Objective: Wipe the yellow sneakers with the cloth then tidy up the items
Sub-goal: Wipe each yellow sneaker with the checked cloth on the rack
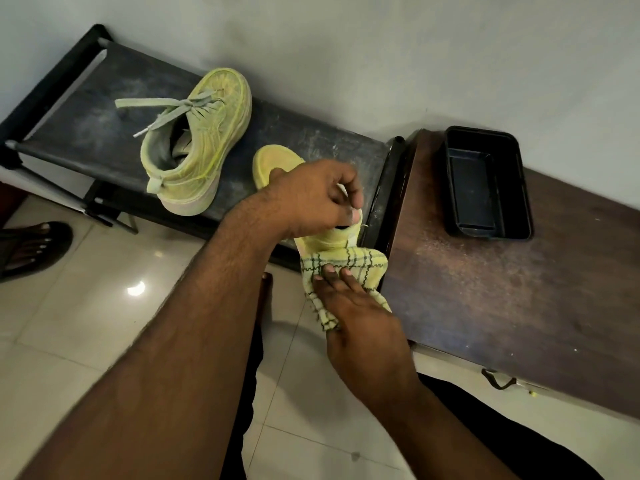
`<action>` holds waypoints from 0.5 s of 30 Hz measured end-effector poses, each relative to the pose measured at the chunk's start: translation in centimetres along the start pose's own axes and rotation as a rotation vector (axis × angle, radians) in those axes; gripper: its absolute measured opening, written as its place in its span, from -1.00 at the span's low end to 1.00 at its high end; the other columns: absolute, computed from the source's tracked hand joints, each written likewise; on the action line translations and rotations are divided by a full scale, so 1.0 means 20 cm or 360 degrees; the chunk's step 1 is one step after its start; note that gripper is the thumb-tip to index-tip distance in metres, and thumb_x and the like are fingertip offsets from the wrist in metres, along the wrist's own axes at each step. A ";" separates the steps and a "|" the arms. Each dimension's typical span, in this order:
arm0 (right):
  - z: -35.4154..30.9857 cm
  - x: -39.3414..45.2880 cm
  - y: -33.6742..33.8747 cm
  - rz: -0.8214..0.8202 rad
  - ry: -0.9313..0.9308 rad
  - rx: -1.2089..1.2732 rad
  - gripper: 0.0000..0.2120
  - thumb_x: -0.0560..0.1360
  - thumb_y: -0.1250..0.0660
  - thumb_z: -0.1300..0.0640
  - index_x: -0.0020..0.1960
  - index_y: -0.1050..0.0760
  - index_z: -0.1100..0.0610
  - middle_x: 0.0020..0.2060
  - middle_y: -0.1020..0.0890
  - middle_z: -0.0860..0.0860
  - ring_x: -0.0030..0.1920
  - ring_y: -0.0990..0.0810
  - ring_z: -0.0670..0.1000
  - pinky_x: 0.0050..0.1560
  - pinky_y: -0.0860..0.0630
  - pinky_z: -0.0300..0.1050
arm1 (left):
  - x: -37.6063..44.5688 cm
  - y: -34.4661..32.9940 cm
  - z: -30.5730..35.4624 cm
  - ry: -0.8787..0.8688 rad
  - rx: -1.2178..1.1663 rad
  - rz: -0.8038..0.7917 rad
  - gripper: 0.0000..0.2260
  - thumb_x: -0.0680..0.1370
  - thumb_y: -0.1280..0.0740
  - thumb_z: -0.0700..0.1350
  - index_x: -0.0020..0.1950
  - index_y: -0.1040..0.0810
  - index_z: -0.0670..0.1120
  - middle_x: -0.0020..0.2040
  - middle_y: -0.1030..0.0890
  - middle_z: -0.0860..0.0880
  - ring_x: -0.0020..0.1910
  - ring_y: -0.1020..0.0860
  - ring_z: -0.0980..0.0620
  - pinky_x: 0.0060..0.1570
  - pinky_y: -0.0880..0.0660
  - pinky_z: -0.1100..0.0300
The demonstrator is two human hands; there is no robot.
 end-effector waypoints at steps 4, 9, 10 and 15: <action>0.17 -0.03 0.20 0.0113 -0.0928 0.1339 -0.73 0.50 -0.32 0.27 -0.02 -0.61 -0.09 -0.19 -0.71 -0.11 -0.14 -0.68 -0.11 -0.04 -0.62 -0.02 | -0.01 0.05 0.05 -0.0023 0.0407 0.0218 -0.78 0.44 -0.42 0.15 -0.21 -0.59 0.01 -0.28 -0.58 0.14 -0.07 -0.55 0.13 0.15 -0.14 0.05; 0.39 -0.05 0.36 0.0850 -0.1344 0.2049 -0.84 0.50 -0.32 0.31 0.07 -0.56 0.23 -0.20 -0.70 0.15 -0.17 -0.70 0.18 -0.19 -0.60 0.13 | 0.00 0.02 0.03 0.0115 0.0803 0.0121 -0.64 0.48 -0.29 0.30 -0.21 -0.63 0.04 -0.32 -0.50 0.15 -0.09 -0.48 0.07 0.18 -0.15 -0.06; 0.40 -0.04 0.39 0.0953 -0.1288 0.2027 -0.83 0.50 -0.31 0.32 0.08 -0.56 0.24 -0.20 -0.71 0.11 -0.16 -0.70 0.14 -0.20 -0.61 0.04 | 0.01 0.00 0.03 0.0134 0.0863 0.0091 -0.63 0.49 -0.27 0.29 -0.20 -0.63 0.03 -0.31 -0.51 0.13 -0.09 -0.48 0.05 0.22 -0.14 -0.10; 0.31 0.07 0.41 0.0914 -0.0815 0.1466 -0.66 0.50 -0.34 0.30 0.26 -0.53 0.12 0.05 -0.67 -0.03 0.09 -0.63 -0.09 0.07 -0.58 -0.10 | 0.01 0.00 0.04 0.0099 0.0603 0.0212 -0.64 0.55 -0.30 0.14 -0.36 -0.57 -0.05 -0.36 -0.54 0.06 -0.12 -0.54 0.00 0.15 -0.19 -0.06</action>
Point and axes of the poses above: each hand's wrist, its own x-axis towards the middle knuckle, its own y-axis out of the back of the hand, z = x × y, the point moved 8 cm from there along x, towards the middle knuckle
